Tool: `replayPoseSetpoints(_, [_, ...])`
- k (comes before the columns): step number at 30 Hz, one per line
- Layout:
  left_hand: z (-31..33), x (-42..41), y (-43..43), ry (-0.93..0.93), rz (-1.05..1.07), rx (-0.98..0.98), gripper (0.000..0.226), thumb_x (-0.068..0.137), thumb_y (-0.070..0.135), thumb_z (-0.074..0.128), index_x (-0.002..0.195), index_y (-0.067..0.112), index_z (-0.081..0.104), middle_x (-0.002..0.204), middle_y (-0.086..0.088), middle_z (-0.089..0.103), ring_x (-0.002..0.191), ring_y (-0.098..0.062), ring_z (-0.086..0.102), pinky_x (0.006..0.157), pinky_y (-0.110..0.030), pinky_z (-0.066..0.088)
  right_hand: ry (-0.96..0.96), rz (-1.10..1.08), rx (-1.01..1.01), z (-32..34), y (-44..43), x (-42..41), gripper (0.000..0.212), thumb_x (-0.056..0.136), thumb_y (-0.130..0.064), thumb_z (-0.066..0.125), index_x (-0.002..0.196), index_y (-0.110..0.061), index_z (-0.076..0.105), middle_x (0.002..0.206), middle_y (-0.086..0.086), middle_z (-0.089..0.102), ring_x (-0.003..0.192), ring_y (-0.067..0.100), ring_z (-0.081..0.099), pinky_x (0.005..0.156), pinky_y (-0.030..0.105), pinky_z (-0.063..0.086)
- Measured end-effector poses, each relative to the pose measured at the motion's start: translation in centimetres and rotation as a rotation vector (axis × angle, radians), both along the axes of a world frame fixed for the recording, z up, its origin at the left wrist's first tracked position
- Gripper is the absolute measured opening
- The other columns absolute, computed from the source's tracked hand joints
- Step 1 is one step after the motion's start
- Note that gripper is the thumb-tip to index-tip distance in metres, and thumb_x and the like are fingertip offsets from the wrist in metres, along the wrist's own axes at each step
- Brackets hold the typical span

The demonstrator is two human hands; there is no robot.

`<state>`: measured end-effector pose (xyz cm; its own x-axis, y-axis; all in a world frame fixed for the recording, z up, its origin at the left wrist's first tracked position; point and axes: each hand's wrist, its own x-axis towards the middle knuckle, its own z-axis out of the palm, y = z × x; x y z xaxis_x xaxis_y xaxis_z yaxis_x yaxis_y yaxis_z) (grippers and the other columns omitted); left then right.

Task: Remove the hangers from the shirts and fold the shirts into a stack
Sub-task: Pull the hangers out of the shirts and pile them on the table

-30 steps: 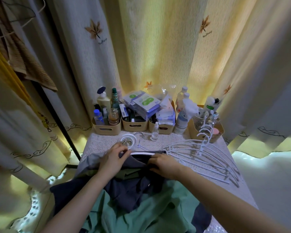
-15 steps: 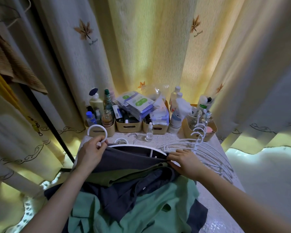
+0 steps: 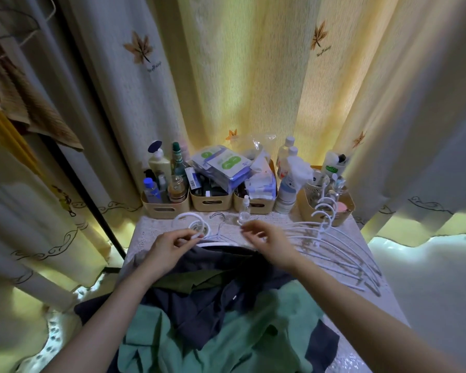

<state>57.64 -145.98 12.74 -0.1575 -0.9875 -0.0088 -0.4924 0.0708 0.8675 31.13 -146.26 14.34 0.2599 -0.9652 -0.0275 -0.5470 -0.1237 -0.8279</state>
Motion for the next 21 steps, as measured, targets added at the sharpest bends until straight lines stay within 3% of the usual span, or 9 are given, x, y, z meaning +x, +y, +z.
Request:
replayPoseSetpoints(2, [0.0,-0.6,0.3,0.064,0.052,0.0,0.013,0.08,0.014,0.073,0.09,0.023,0.072,0.089,-0.003,0.073,0.089,-0.019,0.067,0.081,-0.027,0.049,0.117,0.213,0.017,-0.4,-0.1,3.9,0.03,0.091,-0.03,0.061,0.119,-0.017,0.061,0.114,0.004,0.066,0.1,0.015,0.062,0.089,0.026,0.047])
replayPoseSetpoints(5, [0.0,0.0,0.9,0.171,0.064,0.055,0.03,0.077,0.0,0.073,0.093,0.025,0.067,0.093,0.002,0.072,0.09,-0.012,0.067,0.08,-0.014,0.051,0.252,0.289,-0.129,-1.4,-0.1,7.2,0.034,0.092,-0.04,0.057,0.121,-0.021,0.061,0.108,0.011,0.062,0.098,0.025,0.06,0.086,0.032,0.047])
replayPoseSetpoints(8, [-1.3,1.9,1.9,0.05,0.041,0.052,0.031,0.077,0.002,0.073,0.099,0.023,0.067,0.098,0.0,0.071,0.088,0.003,0.065,0.08,-0.005,0.046,0.205,0.233,-0.143,-1.3,-0.7,6.1,0.032,0.093,-0.042,0.055,0.116,-0.023,0.066,0.099,0.006,0.061,0.088,0.02,0.059,0.08,0.027,0.043])
replayPoseSetpoints(11, [-3.0,3.7,3.0,-0.126,0.067,0.019,0.023,0.082,0.008,0.071,0.104,0.013,0.071,0.1,0.002,0.07,0.093,-0.006,0.063,0.08,0.002,0.039,0.141,0.19,-0.035,-0.9,-2.2,2.0,0.021,0.094,-0.028,0.057,0.098,-0.013,0.073,0.084,0.0,0.067,0.069,-0.002,0.055,0.07,0.023,0.039])
replayPoseSetpoints(14, [-3.6,4.3,3.5,-0.119,0.086,0.062,0.023,0.086,0.011,0.067,0.097,0.03,0.067,0.095,0.011,0.069,0.09,-0.003,0.061,0.077,-0.001,0.041,0.015,0.179,0.092,-0.7,-3.2,-1.8,0.016,0.094,-0.019,0.058,0.085,-0.017,0.07,0.06,-0.011,0.049,0.054,-0.002,0.043,0.061,0.018,0.034])
replayPoseSetpoints(17, [-3.8,4.4,2.9,-0.18,0.04,0.094,0.022,0.092,0.015,0.059,0.112,0.02,0.067,0.107,0.005,0.068,0.101,-0.009,0.06,0.087,-0.017,0.044,-0.068,0.164,0.136,-0.9,-3.6,-2.6,0.011,0.09,-0.019,0.063,0.093,-0.014,0.072,0.063,-0.006,0.051,0.057,0.003,0.041,0.06,0.016,0.036])
replayPoseSetpoints(21, [-3.1,4.9,2.8,-0.172,0.088,0.064,0.025,0.096,0.014,0.051,0.117,0.012,0.065,0.112,0.009,0.061,0.108,-0.009,0.055,0.081,-0.001,0.034,0.04,0.181,0.057,-1.1,-4.3,-0.6,0.02,0.086,-0.023,0.068,0.104,-0.018,0.073,0.061,-0.012,0.053,0.054,-0.001,0.043,0.059,0.016,0.033])
